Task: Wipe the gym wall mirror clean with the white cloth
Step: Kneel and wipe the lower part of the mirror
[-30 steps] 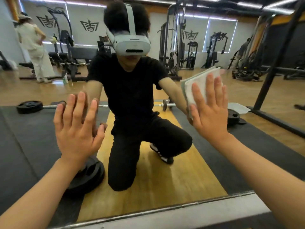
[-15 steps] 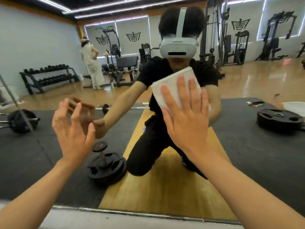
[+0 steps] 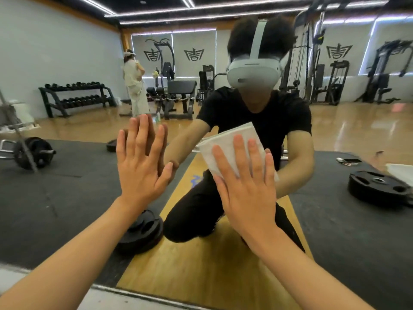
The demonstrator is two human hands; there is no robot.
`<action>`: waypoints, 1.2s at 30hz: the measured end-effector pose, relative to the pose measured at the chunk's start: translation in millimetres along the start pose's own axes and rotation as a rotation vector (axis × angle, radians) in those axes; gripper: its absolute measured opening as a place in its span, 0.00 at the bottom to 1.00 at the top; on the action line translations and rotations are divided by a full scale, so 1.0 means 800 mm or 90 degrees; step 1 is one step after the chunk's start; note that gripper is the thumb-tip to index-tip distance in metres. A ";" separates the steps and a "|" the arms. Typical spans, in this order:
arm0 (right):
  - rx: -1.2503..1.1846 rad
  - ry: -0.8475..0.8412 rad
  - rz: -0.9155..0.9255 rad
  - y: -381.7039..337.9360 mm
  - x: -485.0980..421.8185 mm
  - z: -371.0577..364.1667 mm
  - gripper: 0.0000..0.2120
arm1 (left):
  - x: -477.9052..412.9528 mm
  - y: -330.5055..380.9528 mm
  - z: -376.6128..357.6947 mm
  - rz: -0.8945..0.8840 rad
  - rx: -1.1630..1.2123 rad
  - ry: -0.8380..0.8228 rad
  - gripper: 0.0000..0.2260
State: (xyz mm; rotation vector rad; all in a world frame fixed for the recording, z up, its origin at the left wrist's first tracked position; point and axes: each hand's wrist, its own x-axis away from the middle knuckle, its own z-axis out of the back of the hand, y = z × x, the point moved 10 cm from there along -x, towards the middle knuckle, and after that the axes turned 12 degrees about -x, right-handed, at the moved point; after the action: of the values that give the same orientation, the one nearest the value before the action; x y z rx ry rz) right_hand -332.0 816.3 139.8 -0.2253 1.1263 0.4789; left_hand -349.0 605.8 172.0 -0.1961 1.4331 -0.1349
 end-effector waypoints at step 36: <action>0.132 0.033 0.063 0.076 -0.155 0.124 0.28 | 0.009 -0.004 0.009 -0.012 0.060 0.040 0.31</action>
State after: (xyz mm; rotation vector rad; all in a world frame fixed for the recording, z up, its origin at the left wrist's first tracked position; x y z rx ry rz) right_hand -323.0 879.0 298.0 -0.0013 1.2322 0.4414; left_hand -341.3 601.9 166.8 -0.1291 1.4838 -0.2250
